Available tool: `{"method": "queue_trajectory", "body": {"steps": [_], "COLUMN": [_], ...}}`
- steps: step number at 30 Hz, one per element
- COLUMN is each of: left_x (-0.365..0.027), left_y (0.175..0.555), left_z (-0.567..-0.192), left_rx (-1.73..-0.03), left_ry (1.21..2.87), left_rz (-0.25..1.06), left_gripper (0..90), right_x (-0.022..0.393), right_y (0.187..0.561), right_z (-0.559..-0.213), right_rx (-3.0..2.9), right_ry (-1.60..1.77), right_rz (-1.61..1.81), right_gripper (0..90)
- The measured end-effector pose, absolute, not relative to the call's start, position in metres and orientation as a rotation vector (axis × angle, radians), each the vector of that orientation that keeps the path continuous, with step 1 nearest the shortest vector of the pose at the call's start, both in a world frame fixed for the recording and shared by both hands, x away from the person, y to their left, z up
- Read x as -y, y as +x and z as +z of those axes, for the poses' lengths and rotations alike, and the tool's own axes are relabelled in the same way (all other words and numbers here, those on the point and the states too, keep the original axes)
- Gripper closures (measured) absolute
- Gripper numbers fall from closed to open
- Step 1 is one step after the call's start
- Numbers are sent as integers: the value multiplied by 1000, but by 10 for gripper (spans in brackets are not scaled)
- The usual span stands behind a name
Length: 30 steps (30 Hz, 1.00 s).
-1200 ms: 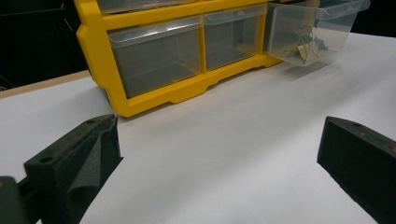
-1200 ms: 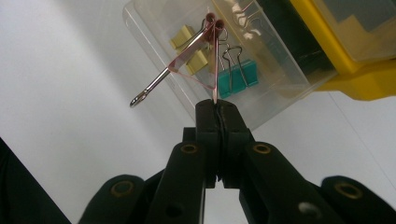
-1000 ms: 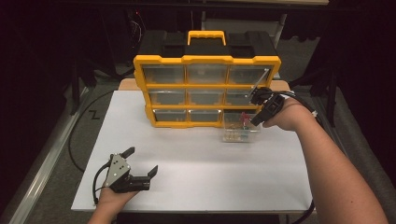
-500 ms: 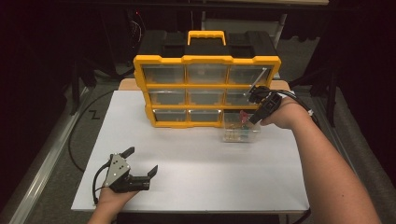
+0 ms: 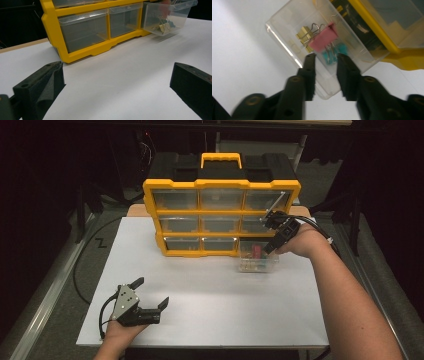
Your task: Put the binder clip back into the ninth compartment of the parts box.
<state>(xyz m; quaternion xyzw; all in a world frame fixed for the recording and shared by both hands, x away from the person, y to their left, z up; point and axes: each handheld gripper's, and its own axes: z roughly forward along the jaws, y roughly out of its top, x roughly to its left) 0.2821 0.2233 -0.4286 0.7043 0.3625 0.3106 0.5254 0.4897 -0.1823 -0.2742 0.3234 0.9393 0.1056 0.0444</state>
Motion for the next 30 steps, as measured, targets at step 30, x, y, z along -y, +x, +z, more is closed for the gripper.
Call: {"method": "queue_trajectory", "body": {"steps": [30], "left_x": [-223], "left_y": [283], "left_z": [-429], "left_rx": [-874], "left_ry": [1691], "left_rz": [738], "left_gripper": [3], "right_x": [229], "right_y": [436], "right_z": [-295], "right_rx": [-2899], "right_ry": [1020], "right_rz": [289], "right_gripper": [463]}}
